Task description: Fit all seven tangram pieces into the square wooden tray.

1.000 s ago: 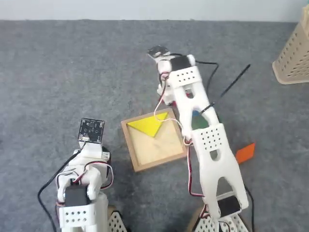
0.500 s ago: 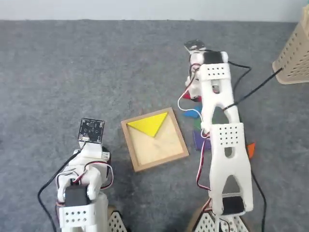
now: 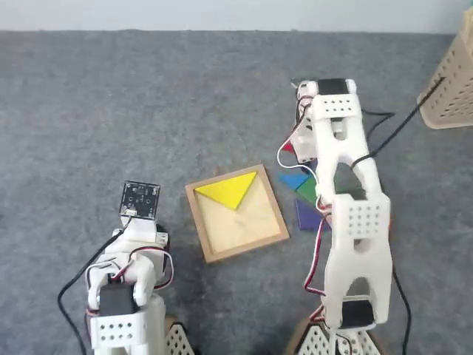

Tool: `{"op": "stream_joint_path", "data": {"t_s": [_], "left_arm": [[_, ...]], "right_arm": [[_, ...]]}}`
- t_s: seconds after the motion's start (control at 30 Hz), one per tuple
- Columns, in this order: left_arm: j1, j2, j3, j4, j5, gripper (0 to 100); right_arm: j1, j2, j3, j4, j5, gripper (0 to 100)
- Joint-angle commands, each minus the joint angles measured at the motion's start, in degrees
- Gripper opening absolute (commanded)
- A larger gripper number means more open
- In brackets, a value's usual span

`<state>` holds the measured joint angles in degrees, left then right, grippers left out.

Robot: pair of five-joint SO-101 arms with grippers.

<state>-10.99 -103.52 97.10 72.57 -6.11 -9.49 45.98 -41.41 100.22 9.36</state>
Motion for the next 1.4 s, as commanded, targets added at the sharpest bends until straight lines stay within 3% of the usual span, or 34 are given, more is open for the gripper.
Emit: {"op": "stream_joint_path", "data": {"t_s": [0.0, 0.27, 0.5, 0.8, 0.93, 1.37], "left_arm": [[0.09, -1.23, -0.57, 0.0, 0.44, 7], [0.09, -1.23, -0.57, 0.0, 0.44, 7], [0.09, -1.23, -0.57, 0.0, 0.44, 7], [0.09, -1.23, -0.57, 0.0, 0.44, 7], [0.09, -1.23, -0.57, 0.0, 0.44, 7], [0.09, -1.23, -0.57, 0.0, 0.44, 7]], "right_arm": [[0.48, -13.23, 2.64, -1.98, 0.7, 38.3], [0.66, -14.2, 2.81, -21.49, 17.49, 38.3], [-0.04, -1.19, 2.55, -34.59, 17.76, 38.2], [3.03, 2.68, 2.46, -21.05, 20.57, 38.1], [6.2, 2.42, 2.46, -15.96, 18.37, 38.0], [15.08, 1.1, 2.9, -7.87, 17.23, 37.9]]}}
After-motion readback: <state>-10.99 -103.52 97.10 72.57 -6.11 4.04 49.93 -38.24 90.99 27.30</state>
